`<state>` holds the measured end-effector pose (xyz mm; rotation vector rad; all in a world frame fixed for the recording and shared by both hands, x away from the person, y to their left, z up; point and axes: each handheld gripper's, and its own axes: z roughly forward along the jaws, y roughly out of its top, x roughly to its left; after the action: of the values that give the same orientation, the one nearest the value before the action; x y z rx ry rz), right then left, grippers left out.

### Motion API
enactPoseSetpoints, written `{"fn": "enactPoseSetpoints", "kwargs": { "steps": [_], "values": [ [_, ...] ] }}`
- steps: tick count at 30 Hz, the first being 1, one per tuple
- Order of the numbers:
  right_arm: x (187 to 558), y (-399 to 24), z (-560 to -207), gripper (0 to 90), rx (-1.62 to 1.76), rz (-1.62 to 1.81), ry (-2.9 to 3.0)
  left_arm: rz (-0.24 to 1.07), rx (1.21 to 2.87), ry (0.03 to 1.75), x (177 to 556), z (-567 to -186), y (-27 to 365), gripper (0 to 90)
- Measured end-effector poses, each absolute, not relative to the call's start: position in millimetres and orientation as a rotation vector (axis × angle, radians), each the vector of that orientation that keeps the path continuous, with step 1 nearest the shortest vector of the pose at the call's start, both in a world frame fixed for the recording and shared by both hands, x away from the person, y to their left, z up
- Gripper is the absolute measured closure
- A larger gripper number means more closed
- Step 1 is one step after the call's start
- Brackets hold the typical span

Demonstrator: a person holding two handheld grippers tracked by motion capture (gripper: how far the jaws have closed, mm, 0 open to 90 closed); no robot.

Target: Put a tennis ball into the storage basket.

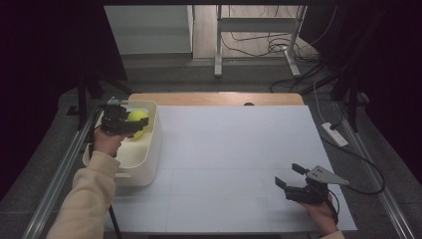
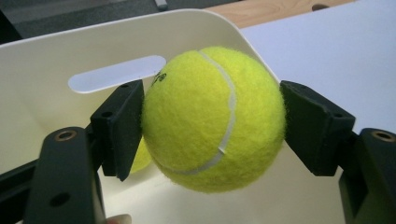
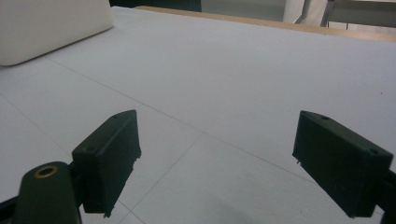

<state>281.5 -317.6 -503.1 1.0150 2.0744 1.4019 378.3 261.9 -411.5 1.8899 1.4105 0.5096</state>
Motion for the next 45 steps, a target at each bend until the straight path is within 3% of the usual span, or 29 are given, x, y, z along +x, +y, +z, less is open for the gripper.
{"fn": "enactPoseSetpoints", "kwargs": {
  "steps": [8, 13, 21, 45],
  "values": [
    [281.2, -317.8, -502.9, 14.8, 1.015, 1.401, 2.071, 0.523, 1.892, 1.404, 377.8, -411.5, 261.4, 26.1],
    [281.2, -317.7, -502.9, 14.8, 1.013, 1.400, 2.077, 0.578, 1.846, 1.386, 374.5, -406.6, 260.9, 14.1],
    [281.3, -317.6, -503.0, 14.8, 1.012, 1.400, 2.076, 0.542, 1.759, 1.302, 363.7, -396.2, 261.2, 8.3],
    [279.8, -318.0, -501.9, 14.7, 1.009, 1.428, 2.077, 0.432, 1.707, 0.987, 316.8, -379.1, 231.9, 7.0]
  ]
}}
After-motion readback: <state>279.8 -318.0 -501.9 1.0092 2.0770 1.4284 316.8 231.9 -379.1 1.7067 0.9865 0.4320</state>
